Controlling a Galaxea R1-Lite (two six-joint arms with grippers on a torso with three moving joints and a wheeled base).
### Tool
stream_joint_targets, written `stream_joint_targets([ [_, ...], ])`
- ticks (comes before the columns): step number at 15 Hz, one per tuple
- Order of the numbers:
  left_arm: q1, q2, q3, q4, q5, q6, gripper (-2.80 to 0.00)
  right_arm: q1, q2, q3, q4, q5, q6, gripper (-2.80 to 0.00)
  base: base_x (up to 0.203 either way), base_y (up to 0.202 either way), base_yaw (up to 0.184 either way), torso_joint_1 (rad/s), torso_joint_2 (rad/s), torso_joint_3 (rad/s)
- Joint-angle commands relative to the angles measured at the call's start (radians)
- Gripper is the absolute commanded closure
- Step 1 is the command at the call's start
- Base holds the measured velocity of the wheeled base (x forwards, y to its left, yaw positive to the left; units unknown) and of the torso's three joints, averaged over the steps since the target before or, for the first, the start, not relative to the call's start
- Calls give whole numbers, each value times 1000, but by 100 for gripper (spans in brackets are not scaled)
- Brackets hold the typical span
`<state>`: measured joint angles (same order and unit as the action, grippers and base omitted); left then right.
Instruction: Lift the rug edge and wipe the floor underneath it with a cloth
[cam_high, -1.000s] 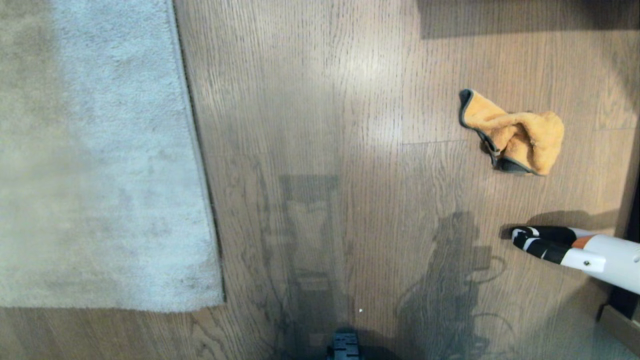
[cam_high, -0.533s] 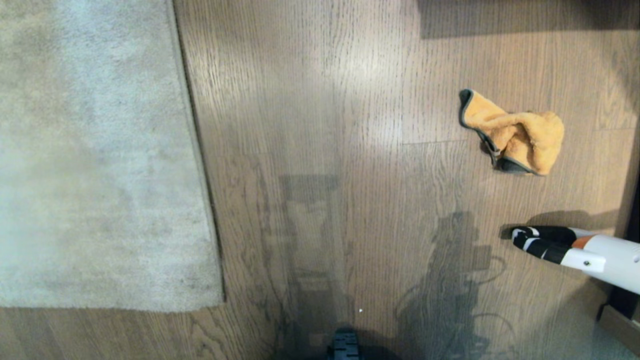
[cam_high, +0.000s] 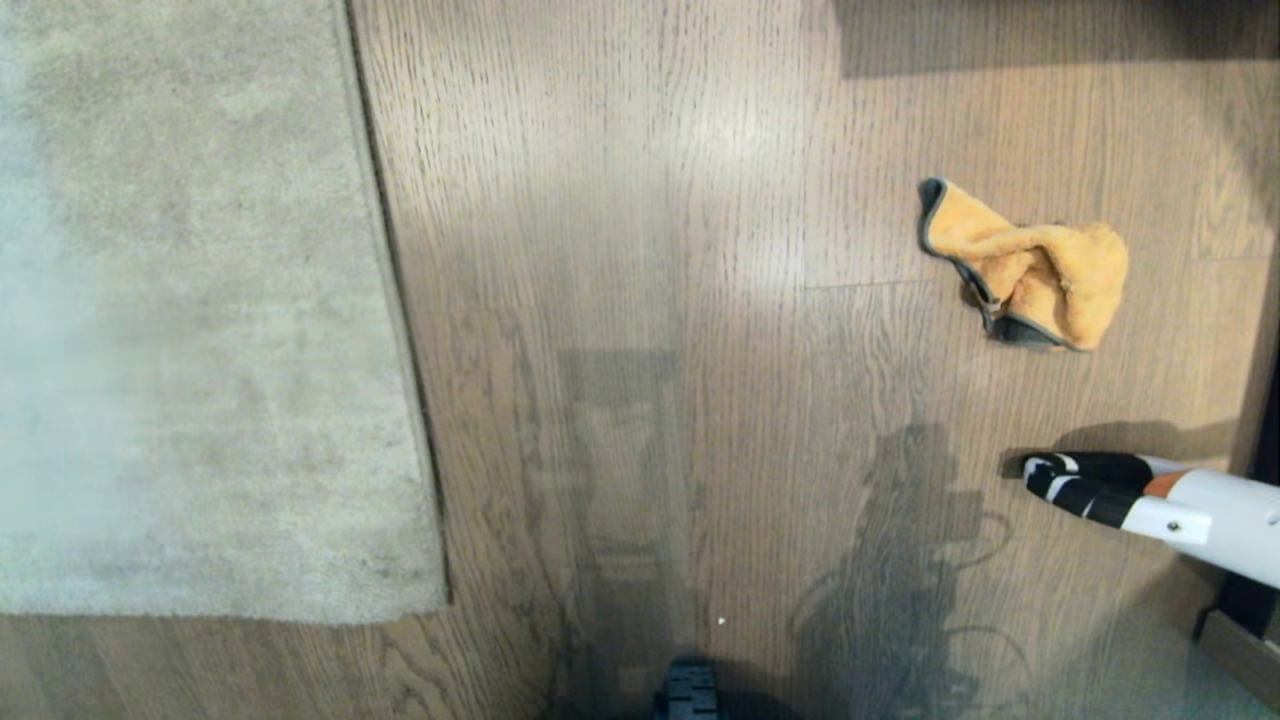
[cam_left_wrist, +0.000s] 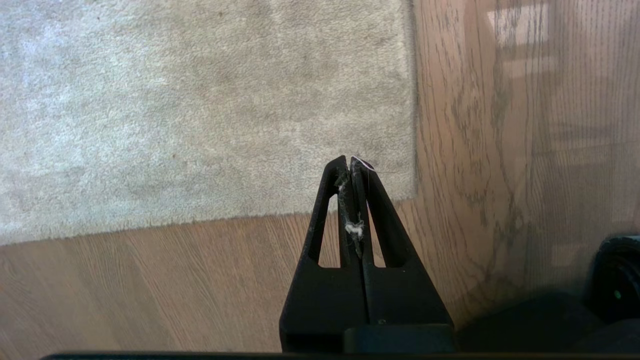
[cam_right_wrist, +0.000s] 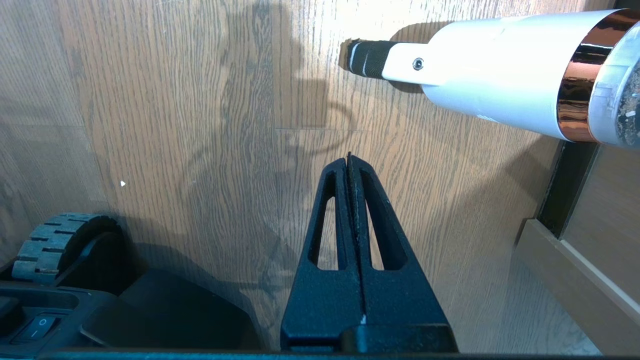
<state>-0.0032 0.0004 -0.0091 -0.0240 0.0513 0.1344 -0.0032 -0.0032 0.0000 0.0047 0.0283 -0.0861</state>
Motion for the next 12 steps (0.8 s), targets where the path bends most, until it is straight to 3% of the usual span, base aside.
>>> stream_joint_targets([
  [1, 0, 0, 0, -1, 1, 1, 0, 0, 3, 0, 0, 1, -1, 0, 0, 0, 0, 0, 0, 0],
  [12, 0, 0, 9, -20, 2, 14, 0, 0, 3, 0, 0, 1, -1, 0, 0, 0, 0, 0, 0, 0],
])
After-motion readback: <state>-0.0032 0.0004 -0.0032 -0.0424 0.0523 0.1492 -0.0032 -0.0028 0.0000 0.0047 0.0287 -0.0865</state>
